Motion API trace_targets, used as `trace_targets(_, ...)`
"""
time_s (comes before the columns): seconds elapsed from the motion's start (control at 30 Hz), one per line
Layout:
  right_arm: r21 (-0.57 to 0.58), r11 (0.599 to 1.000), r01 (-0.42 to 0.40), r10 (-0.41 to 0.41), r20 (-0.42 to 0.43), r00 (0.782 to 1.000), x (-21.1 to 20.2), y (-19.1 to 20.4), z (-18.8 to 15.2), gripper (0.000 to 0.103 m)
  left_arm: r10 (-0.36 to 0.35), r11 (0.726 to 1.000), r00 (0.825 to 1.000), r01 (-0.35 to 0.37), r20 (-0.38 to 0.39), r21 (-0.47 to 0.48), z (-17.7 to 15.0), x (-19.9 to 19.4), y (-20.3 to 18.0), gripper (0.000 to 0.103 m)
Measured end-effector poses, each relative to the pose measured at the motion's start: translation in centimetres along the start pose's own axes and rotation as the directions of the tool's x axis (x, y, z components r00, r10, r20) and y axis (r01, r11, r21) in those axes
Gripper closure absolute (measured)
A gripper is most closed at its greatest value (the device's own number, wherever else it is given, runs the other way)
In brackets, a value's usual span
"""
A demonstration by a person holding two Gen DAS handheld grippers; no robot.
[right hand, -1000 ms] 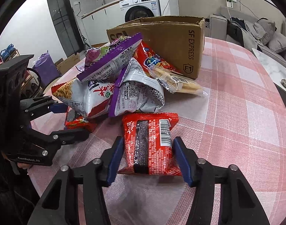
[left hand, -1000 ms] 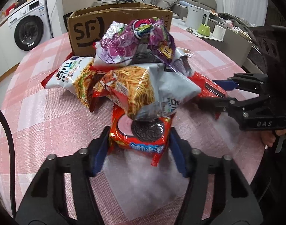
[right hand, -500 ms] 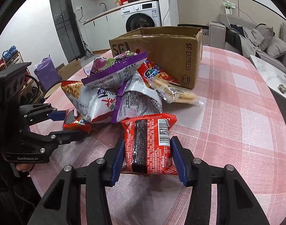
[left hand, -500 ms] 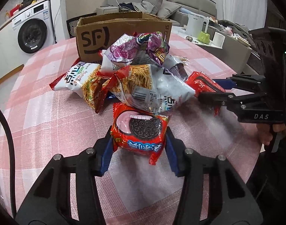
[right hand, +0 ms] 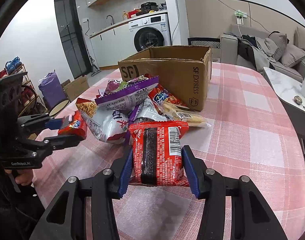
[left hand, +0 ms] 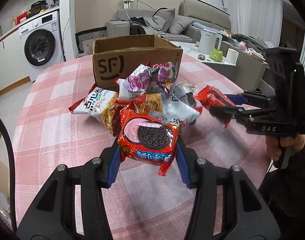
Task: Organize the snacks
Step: 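Lift both red packs and carry them over the cardboard box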
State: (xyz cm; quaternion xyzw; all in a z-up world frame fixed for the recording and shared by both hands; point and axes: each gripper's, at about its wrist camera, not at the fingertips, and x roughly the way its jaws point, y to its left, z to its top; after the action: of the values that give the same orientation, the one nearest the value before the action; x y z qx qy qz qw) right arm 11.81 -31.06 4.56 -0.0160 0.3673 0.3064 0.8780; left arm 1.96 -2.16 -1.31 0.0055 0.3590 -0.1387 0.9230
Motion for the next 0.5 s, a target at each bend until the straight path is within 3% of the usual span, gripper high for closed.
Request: trace_targets(0.5,0.04,0.999,0.011,-0.014,0.082,0.997,-2.2,-0.4,1.9,0.054,0.02,1.0,0.997,-0.018,0.072,-0.023,1.8,-3.7,0.6,0.056)
